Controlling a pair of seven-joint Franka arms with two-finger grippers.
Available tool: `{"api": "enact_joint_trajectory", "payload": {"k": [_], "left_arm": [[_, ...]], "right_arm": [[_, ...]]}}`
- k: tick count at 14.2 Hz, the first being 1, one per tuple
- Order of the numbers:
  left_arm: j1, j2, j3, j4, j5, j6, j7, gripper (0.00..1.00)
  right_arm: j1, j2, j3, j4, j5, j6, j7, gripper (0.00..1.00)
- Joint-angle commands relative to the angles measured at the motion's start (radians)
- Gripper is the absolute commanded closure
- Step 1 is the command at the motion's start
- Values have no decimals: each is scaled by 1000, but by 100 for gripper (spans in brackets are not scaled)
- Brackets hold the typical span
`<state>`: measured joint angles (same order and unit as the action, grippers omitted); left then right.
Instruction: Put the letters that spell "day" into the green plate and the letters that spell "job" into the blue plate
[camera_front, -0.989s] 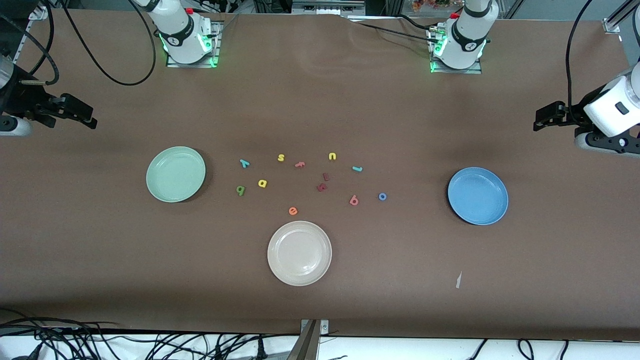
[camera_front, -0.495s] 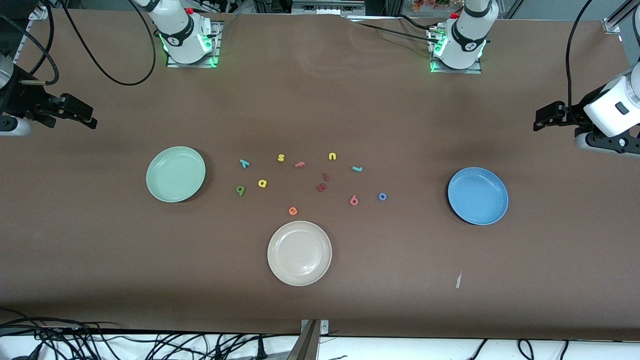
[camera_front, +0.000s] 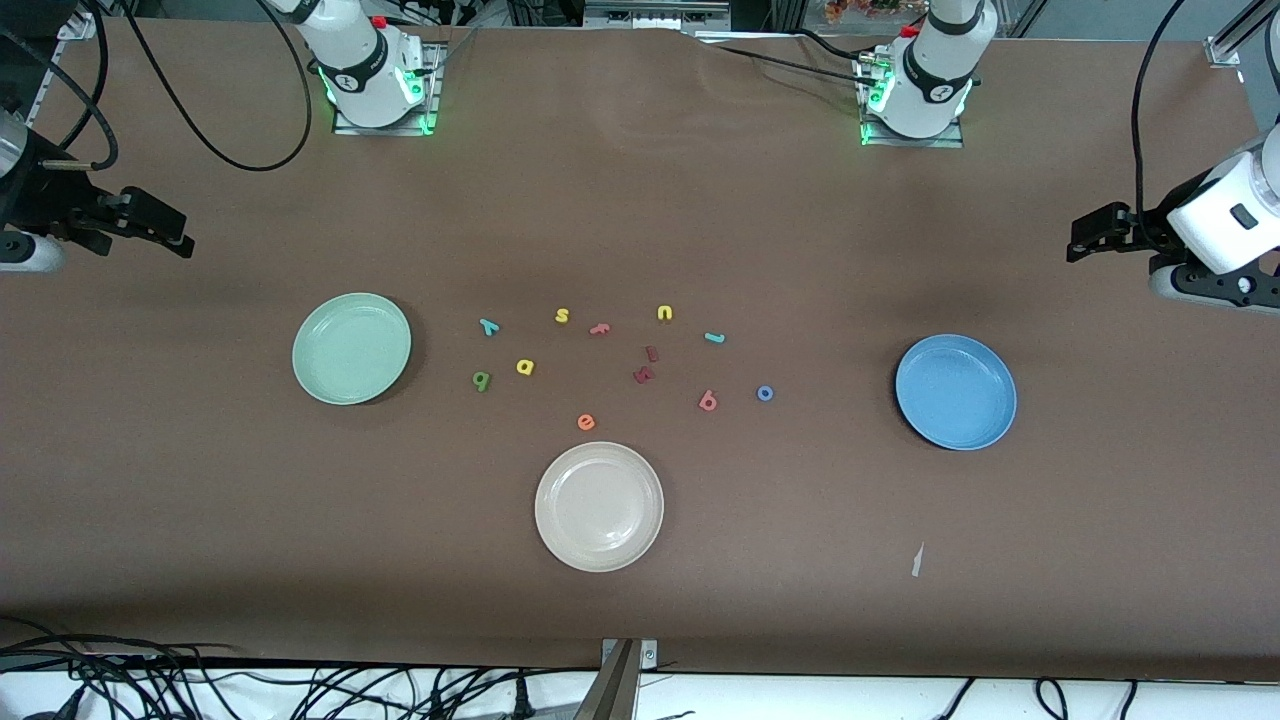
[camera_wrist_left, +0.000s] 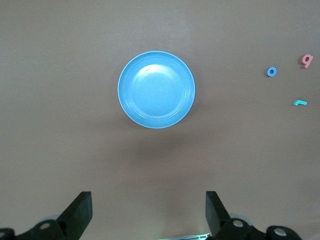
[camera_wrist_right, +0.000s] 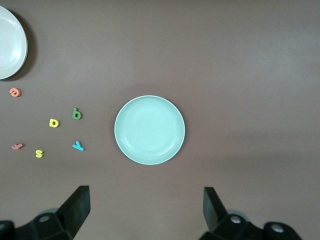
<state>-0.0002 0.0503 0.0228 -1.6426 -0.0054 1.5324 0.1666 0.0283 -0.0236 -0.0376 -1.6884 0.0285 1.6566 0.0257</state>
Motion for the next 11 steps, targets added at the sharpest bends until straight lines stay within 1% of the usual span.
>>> {"api": "enact_joint_trajectory", "payload": {"k": [1, 3, 4, 5, 7, 9, 11], "left_arm": [[6, -3, -1, -5, -8, 11, 24, 0], [6, -3, -1, -5, -8, 12, 24, 0], [6, -3, -1, -5, -8, 11, 24, 0], [6, -3, -1, -5, -8, 11, 24, 0], [6, 0, 0, -5, -8, 11, 24, 0], [5, 9, -1, -2, -8, 12, 24, 0], [-4, 48, -1, 9, -10, 6, 7, 0]], "right_arm": [[1, -9, -1, -10, -15, 0, 16, 0], [30, 16, 5, -16, -51, -11, 20, 0], [35, 30, 4, -16, -52, 9, 28, 0], [33, 65, 2, -2, -39, 25, 23, 0], [33, 106, 1, -11, -38, -1, 10, 0], [32, 137, 1, 1, -36, 17, 10, 0], [60, 162, 7, 4, -39, 28, 26, 0]]}}
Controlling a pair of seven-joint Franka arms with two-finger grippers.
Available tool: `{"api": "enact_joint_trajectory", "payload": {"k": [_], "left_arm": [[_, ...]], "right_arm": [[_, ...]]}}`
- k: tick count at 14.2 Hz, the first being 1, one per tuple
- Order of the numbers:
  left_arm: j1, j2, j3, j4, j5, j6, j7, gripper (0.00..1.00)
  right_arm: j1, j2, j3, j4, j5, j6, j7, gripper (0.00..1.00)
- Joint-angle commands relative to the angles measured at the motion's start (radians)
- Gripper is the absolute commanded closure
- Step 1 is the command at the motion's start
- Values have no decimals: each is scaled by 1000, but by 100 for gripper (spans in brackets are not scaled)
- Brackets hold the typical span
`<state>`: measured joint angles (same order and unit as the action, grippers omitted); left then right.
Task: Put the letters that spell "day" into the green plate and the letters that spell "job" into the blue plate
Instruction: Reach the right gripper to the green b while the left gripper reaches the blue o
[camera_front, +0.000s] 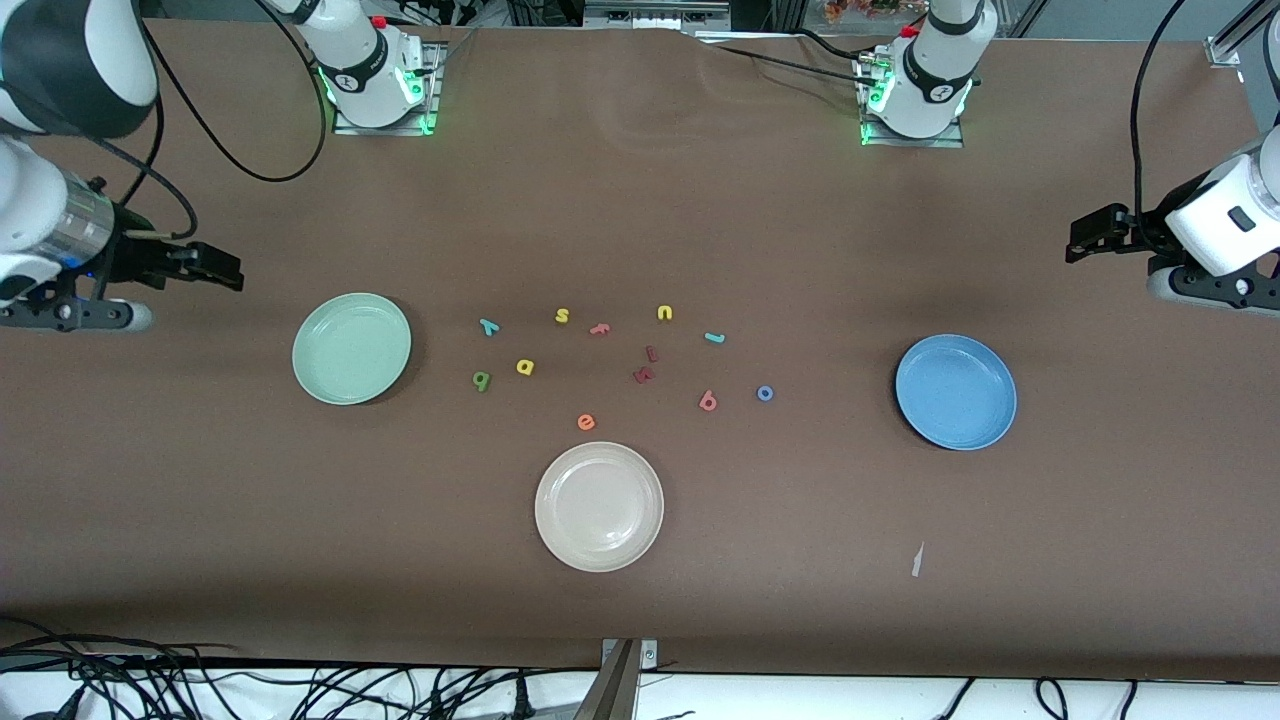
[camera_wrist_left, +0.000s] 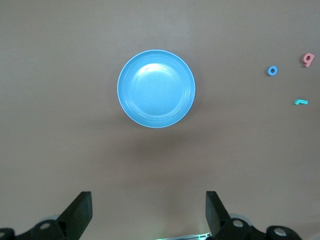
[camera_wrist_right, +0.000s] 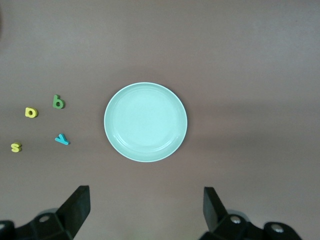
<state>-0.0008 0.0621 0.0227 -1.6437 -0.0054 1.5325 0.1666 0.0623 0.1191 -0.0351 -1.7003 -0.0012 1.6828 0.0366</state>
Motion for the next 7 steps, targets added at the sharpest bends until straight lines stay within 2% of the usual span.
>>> {"api": "enact_joint_trajectory", "payload": {"k": [1, 4, 7], "left_arm": [[-10, 53, -4, 12, -10, 5, 5, 0], [-39, 105, -9, 22, -22, 14, -10, 0], [-106, 183, -10, 25, -24, 47, -157, 0]], "right_arm": [[46, 39, 4, 16, -10, 8, 17, 0], [108, 144, 4, 16, -20, 125, 86, 0], [169, 241, 4, -1, -13, 249, 231, 0]]}}
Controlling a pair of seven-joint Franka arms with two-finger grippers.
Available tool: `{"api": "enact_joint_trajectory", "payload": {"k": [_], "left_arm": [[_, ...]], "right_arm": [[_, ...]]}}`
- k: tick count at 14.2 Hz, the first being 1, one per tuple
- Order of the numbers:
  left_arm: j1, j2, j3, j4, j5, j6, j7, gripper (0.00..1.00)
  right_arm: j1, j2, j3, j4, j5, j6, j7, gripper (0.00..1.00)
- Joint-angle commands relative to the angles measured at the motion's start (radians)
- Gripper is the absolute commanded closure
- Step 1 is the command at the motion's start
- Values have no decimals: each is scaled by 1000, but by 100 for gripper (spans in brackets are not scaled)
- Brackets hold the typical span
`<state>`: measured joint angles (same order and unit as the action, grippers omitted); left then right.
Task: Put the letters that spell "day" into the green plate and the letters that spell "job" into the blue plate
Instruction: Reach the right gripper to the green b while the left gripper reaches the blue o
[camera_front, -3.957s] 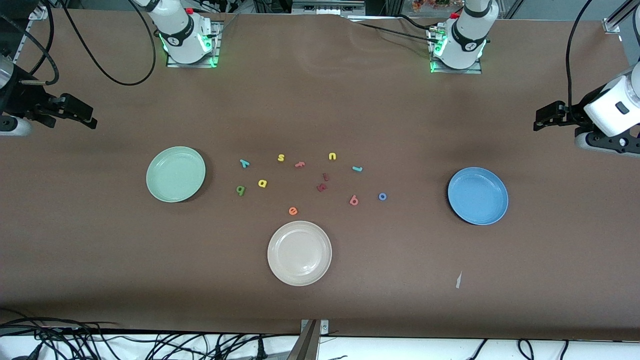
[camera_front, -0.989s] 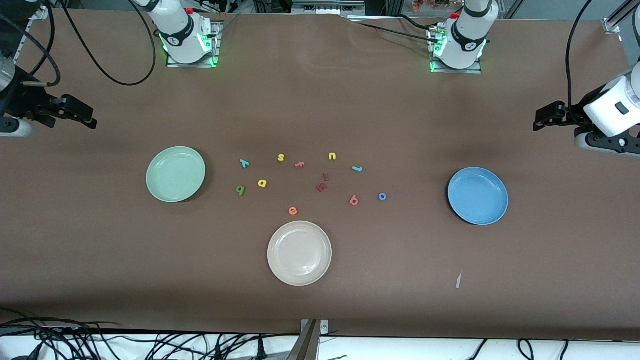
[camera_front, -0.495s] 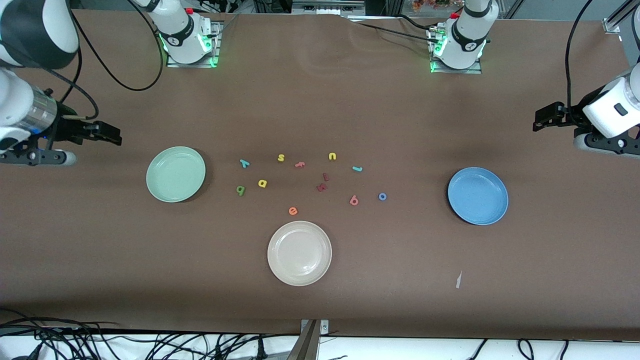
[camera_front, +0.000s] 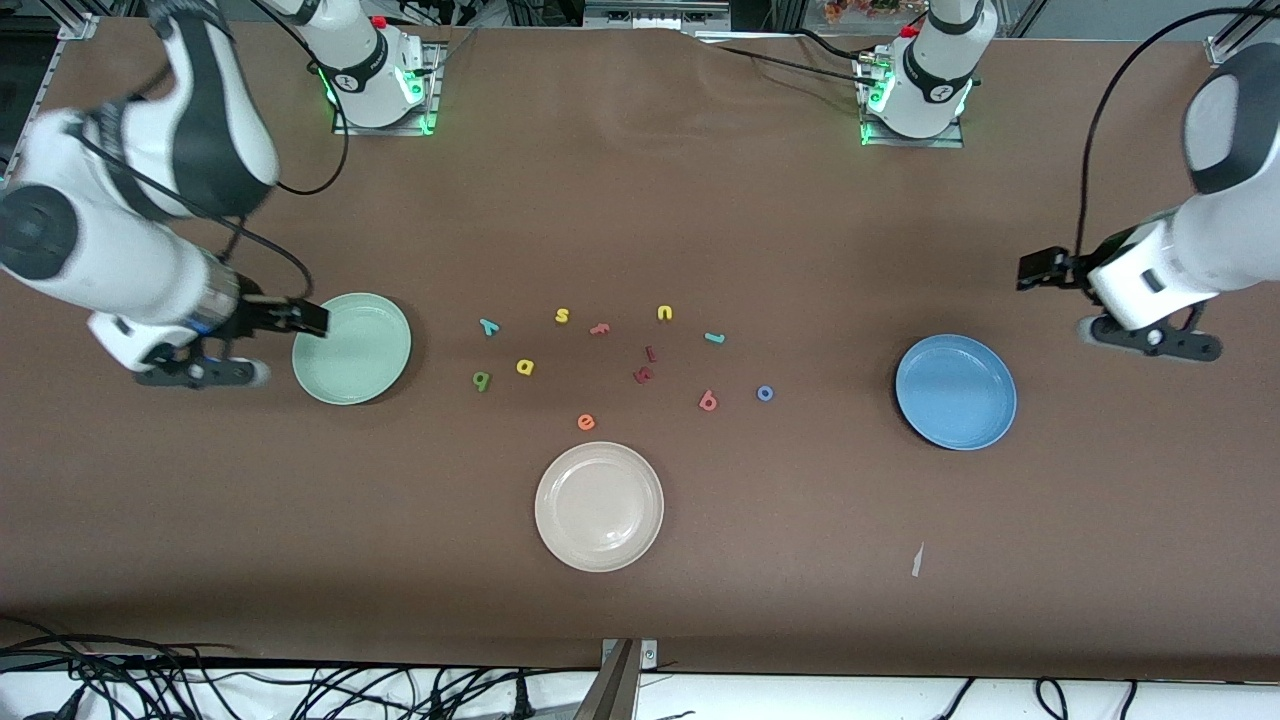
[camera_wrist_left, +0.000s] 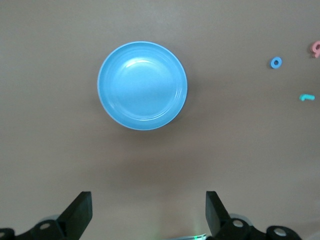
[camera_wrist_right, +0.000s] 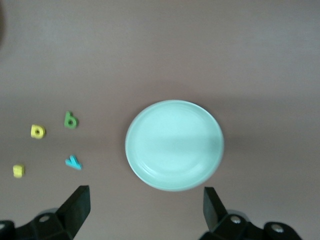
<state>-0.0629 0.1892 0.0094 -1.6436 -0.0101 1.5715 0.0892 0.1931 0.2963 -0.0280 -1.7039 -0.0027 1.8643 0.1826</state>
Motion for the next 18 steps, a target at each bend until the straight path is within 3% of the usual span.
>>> {"api": "enact_joint_trajectory", "payload": {"k": [1, 4, 6, 9, 11, 18], "left_arm": [[-70, 87, 3, 22, -19, 36, -103, 0], [-124, 174, 3, 16, -66, 132, -184, 0], [-155, 217, 0, 5, -105, 214, -189, 0], [-230, 280, -2, -19, -106, 343, -277, 0], [-284, 332, -2, -19, -106, 421, -339, 0], [-391, 479, -3, -27, -107, 677, -505, 0]], "right_arm": [[57, 104, -3, -8, -11, 123, 151, 0], [103, 177, -3, -22, -4, 249, 299, 1], [135, 220, -3, -39, -3, 340, 433, 8], [178, 251, 2, -124, 0, 530, 601, 20], [186, 254, 16, -186, -2, 620, 647, 20], [229, 280, 25, -247, -2, 703, 696, 23]]}}
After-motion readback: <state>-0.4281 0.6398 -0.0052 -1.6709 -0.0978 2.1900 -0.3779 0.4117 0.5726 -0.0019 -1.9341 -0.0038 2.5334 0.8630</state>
